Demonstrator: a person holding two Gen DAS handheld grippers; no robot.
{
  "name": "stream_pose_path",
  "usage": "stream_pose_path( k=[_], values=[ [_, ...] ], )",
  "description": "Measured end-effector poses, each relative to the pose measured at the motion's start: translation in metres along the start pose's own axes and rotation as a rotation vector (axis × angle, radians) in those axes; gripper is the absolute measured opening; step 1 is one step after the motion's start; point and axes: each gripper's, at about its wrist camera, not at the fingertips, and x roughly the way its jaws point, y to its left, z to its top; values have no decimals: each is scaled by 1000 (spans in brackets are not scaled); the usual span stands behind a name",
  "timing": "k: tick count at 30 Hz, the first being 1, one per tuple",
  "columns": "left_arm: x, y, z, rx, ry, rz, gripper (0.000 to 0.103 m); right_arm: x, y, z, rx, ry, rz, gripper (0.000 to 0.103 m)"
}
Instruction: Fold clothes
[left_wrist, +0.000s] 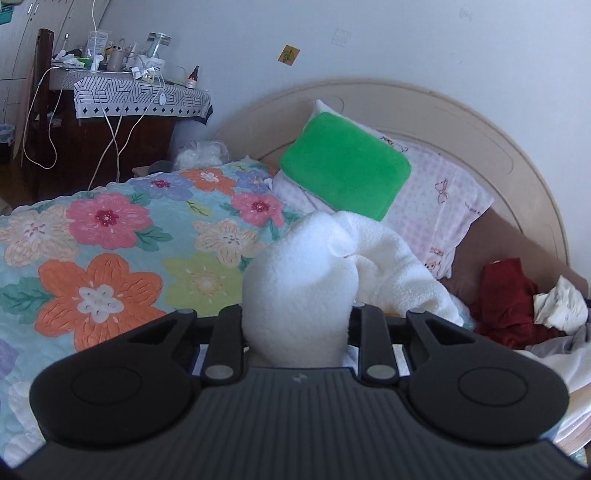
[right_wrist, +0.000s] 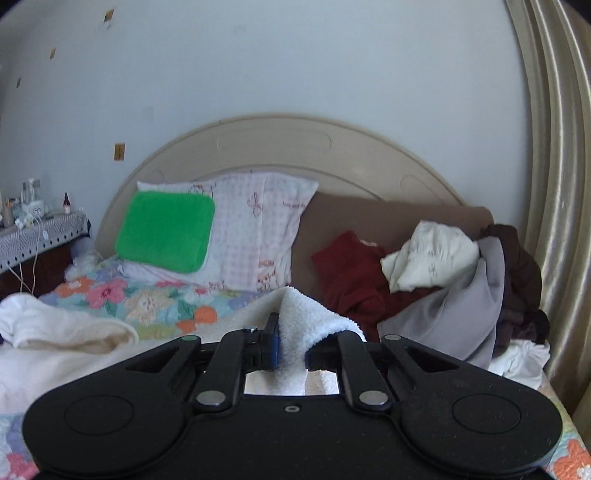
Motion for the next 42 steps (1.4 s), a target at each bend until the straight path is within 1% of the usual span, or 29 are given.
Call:
stream_pose_path(
  k=[2,3,4,5,6,8,9,11,12,13,14,16,18,19,20,22,24,25,27,29,30,31,33,35,37,38,39,42],
  values=[
    [0,1,2,-11,20,-26,25,-13,2,16,-5,-48,6,12],
    [3,3,2,-14,58,-39,25,-20,3,22,-10,-68,10,12],
    [8,4,1,-6,109,-35,25,-26,5,25,-19,-67,21,12],
    [14,6,-1,3,160,-31,27,-28,5,23,-21,-38,45,12],
    [20,8,-3,18,218,-21,29,-28,6,18,-19,8,74,13],
    [46,10,-17,127,408,63,34,-14,5,-9,14,194,157,13],
    [55,16,-26,129,461,105,34,-6,4,-25,30,285,187,13],
    [71,28,-42,127,563,182,32,9,2,-72,67,459,180,13],
    [74,34,-45,93,581,172,31,17,0,-96,86,545,176,13],
    [73,38,-44,71,579,166,31,25,-1,-120,104,632,171,13],
    [69,40,-40,58,553,156,31,30,-2,-141,118,708,168,13],
    [60,43,-34,31,501,135,31,27,-3,-164,101,778,176,13],
    [55,44,-30,11,464,110,31,19,0,-180,81,822,180,17],
    [54,44,-28,4,451,97,31,19,-2,-181,76,830,167,21],
    [53,43,-27,-3,438,82,30,19,-4,-179,65,825,137,28],
    [52,42,-22,-14,408,31,30,17,-9,-168,4,783,68,36],
    [49,37,-19,-14,386,-33,30,13,-9,-155,-62,732,8,47],
    [48,33,-18,-12,379,-68,30,11,-8,-148,-102,702,-22,55],
    [47,22,-19,0,382,-130,30,9,-8,-134,-166,643,-76,57],
    [48,10,-23,11,414,-205,30,6,-7,-123,-178,611,-99,57],
    [48,4,-25,20,426,-229,30,4,-7,-117,-168,589,-108,57],
    [46,-5,-29,47,439,-259,30,2,-7,-113,-154,574,-106,57],
    [44,-23,-36,102,464,-316,30,-1,-8,-104,-103,551,-61,57],
    [38,-37,-44,138,486,-341,30,7,-6,-102,-32,581,75,58],
    [36,-45,-57,140,521,-353,30,18,-1,-105,61,618,240,58],
    [35,-48,-64,142,544,-361,30,25,4,-108,115,634,308,58],
    [34,-52,-71,147,565,-367,30,31,10,-110,162,656,367,58],
    [28,-62,-82,216,567,-362,30,52,32,-115,292,696,514,58]
  ],
)
